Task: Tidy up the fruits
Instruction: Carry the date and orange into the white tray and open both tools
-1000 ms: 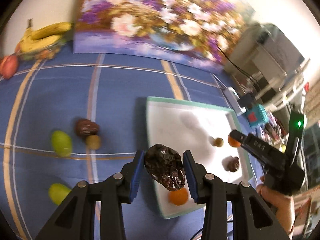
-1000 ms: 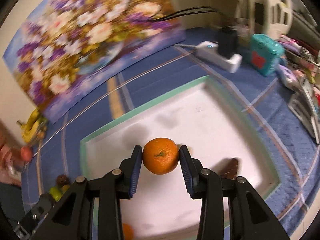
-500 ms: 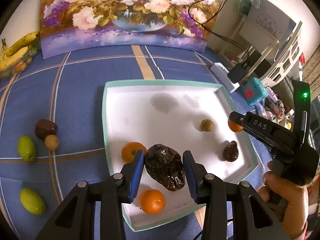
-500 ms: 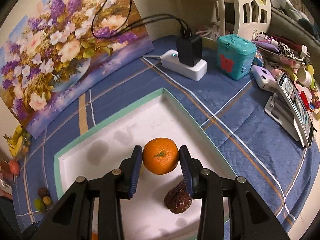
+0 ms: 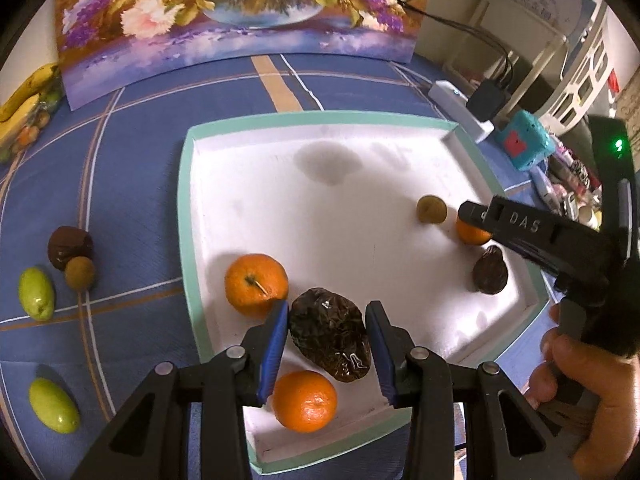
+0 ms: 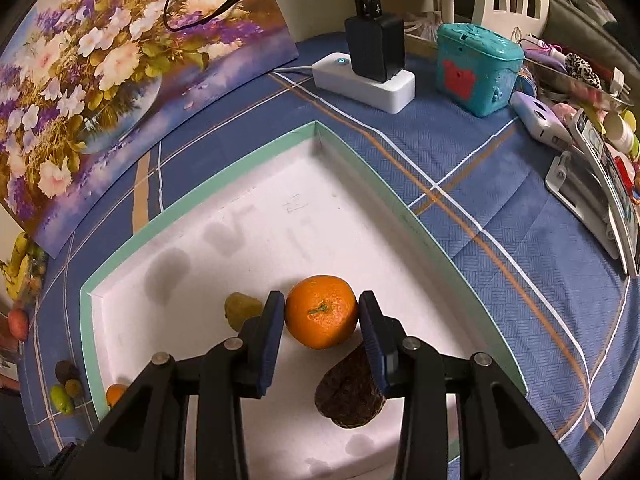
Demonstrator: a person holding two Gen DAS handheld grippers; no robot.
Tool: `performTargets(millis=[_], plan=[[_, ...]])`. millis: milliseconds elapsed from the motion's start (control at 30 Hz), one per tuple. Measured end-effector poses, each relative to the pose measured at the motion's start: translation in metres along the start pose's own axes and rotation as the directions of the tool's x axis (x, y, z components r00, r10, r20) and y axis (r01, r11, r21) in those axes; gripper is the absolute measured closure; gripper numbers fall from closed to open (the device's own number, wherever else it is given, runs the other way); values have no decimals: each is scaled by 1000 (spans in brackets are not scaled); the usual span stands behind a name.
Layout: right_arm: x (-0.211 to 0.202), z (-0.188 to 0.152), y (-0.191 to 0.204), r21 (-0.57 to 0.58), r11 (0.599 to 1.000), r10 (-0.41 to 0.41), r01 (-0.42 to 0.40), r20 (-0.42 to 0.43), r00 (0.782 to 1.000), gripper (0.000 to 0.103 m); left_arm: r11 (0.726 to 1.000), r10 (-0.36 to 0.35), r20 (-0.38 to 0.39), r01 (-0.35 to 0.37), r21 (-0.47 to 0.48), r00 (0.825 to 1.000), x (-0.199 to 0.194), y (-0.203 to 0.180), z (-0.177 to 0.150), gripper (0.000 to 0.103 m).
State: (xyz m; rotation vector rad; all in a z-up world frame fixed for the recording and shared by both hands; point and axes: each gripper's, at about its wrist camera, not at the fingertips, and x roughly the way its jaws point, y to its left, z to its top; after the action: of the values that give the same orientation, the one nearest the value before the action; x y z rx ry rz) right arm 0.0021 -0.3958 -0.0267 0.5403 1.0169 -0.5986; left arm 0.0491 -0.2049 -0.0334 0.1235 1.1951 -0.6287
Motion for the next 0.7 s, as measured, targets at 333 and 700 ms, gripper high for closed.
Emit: performTargets(millis=[333, 700], plan=[[3, 1, 4, -29, 999, -25, 25, 1, 1000, 49, 1000, 25, -12, -25, 20, 1000, 2, -6, -1, 49], [-7, 5, 4, -40, 998, -54, 56, 46, 997, 21, 1000, 13, 39, -14, 24, 999, -22, -13, 4, 19]])
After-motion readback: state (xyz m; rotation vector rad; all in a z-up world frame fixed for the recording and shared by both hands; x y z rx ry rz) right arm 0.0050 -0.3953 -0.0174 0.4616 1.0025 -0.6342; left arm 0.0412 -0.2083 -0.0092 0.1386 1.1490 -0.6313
